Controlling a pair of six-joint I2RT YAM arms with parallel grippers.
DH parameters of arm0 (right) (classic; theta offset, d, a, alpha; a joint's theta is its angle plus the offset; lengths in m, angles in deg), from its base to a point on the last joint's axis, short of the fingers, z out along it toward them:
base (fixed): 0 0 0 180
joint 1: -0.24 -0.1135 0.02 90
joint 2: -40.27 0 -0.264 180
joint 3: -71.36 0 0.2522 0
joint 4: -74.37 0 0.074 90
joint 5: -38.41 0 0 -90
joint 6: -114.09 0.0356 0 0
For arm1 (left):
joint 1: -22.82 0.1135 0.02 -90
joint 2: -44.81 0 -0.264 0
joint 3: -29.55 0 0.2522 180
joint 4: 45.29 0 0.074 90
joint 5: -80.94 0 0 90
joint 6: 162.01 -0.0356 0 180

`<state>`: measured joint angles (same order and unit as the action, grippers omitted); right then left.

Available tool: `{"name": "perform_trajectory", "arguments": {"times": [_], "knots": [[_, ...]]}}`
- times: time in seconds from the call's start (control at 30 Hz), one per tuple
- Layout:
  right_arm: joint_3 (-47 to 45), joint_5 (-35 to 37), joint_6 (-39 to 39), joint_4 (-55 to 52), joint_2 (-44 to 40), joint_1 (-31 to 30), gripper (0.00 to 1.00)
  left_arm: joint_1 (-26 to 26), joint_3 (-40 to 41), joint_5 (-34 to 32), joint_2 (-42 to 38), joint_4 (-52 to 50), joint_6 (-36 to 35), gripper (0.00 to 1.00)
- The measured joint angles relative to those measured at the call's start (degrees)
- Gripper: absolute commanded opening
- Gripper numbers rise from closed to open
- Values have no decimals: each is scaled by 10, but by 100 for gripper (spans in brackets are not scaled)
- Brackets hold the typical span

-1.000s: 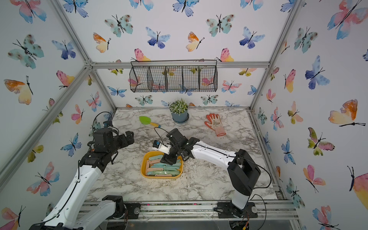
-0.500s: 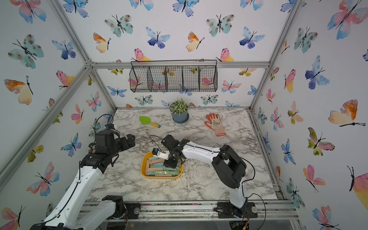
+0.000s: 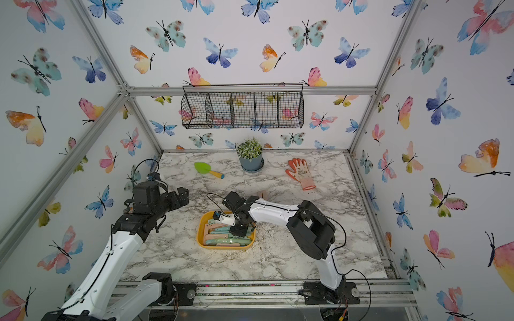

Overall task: Take the fruit knife out of the storage box
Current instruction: Pick up the fruit knife from the storage box.

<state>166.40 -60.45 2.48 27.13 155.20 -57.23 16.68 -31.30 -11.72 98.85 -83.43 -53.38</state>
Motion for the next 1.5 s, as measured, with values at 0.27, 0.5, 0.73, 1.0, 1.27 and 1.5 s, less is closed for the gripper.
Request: {"name": "perform_trajectory", "arguments": {"times": [0.27, 0.5, 0.73, 1.0, 1.27, 1.5], "knots": [[7, 3, 3, -11, 6, -2, 33, 0, 0, 0, 0, 0, 0, 98], [8, 3, 6, -12, 6, -3, 21, 0, 0, 0, 0, 0, 0, 98], [10, 2, 10, -10, 5, -3, 14, 0, 0, 0, 0, 0, 0, 98], [10, 1, 10, -8, 5, -3, 11, 0, 0, 0, 0, 0, 0, 98], [9, 1, 11, -8, -5, -3, 10, 0, 0, 0, 0, 0, 0, 98], [6, 2, 27, 3, -42, -3, 7, 0, 0, 0, 0, 0, 0, 98]]}}
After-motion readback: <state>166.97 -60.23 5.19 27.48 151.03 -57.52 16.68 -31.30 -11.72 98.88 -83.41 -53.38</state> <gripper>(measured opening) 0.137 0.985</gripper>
